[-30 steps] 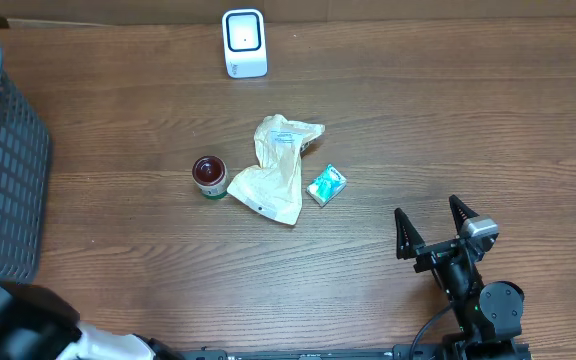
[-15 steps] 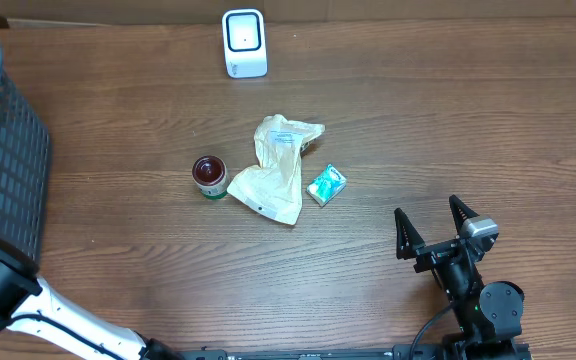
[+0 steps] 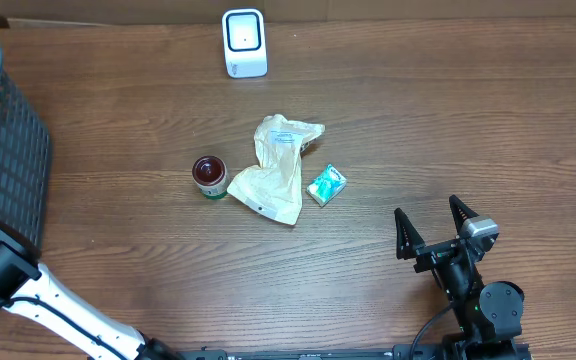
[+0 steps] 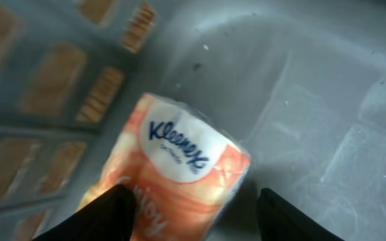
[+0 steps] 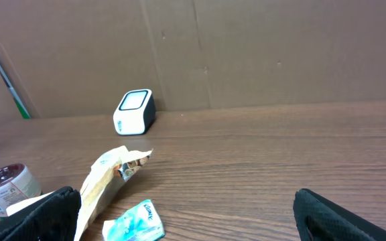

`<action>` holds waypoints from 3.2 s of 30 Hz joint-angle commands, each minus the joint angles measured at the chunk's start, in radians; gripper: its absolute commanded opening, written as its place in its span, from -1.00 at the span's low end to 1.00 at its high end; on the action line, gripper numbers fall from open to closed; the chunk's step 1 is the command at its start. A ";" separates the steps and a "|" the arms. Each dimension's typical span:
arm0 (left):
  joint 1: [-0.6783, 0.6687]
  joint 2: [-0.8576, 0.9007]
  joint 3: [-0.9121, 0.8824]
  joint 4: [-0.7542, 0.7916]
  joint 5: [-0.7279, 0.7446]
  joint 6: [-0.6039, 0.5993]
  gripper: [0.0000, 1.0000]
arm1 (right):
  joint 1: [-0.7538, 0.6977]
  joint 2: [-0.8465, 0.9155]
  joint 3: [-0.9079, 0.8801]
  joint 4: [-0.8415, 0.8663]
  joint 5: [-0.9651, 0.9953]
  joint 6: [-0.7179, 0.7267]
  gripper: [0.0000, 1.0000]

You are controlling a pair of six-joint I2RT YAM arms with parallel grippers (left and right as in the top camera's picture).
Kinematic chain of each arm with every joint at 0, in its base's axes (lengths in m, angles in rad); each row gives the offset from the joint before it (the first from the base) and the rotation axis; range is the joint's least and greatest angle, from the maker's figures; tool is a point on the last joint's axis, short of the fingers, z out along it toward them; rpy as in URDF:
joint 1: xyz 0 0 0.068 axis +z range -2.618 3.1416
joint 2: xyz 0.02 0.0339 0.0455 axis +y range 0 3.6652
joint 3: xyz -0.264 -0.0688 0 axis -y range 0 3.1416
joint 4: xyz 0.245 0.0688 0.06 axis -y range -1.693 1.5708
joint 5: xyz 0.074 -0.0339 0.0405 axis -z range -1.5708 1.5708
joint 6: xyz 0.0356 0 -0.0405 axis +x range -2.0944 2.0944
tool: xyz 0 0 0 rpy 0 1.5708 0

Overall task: Scan the item barcode
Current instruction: 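Reach the left gripper into the basket to the orange Kleenex pack, then carry the orange Kleenex pack out and place it beside the jar, then reach the left gripper into the basket and grasp the teal wipes pack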

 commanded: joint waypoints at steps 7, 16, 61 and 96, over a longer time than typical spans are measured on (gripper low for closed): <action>-0.002 0.044 0.002 -0.014 0.008 0.004 -0.92 | -0.003 -0.003 -0.010 0.005 -0.002 -0.002 1.00; -0.021 -0.180 0.002 -0.019 0.008 -0.253 -0.92 | -0.003 -0.003 -0.010 0.005 -0.002 -0.002 1.00; -0.692 -0.731 -0.143 -0.651 0.312 -0.428 0.10 | -0.003 -0.003 -0.010 0.005 -0.002 -0.002 1.00; 0.062 -0.299 -0.117 -0.473 -0.187 -0.281 0.29 | -0.003 -0.003 -0.010 0.005 -0.002 -0.002 0.99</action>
